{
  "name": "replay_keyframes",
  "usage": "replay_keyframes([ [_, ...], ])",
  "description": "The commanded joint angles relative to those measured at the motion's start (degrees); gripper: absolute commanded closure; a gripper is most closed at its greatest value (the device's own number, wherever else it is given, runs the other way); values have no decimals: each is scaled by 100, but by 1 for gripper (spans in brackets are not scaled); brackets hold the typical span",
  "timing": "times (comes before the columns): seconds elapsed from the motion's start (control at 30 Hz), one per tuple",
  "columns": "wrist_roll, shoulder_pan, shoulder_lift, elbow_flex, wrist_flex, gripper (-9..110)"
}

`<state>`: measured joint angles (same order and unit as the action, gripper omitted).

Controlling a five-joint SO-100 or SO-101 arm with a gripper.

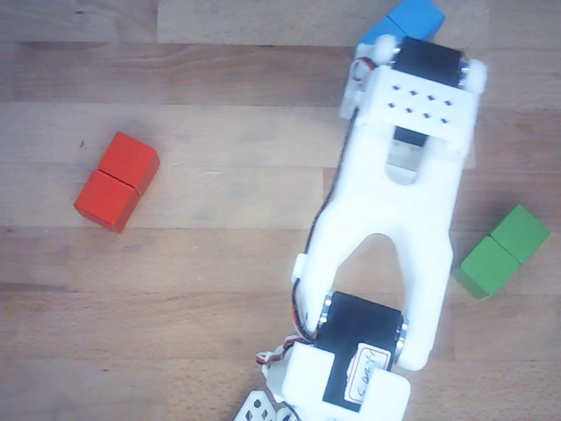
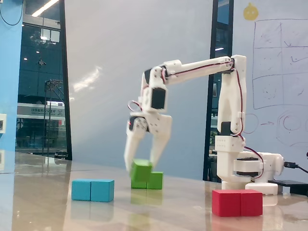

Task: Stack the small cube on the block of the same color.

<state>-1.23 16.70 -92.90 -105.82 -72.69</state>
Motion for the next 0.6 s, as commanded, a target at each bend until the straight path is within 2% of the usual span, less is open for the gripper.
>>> replay_keyframes([
  [0.0, -62, 624, -123, 993, -378, 97],
  [0.23, -62, 1468, -62, 1556, -1028, 97],
  [0.57, -70, 2610, -26, 1644, -1169, 97],
])
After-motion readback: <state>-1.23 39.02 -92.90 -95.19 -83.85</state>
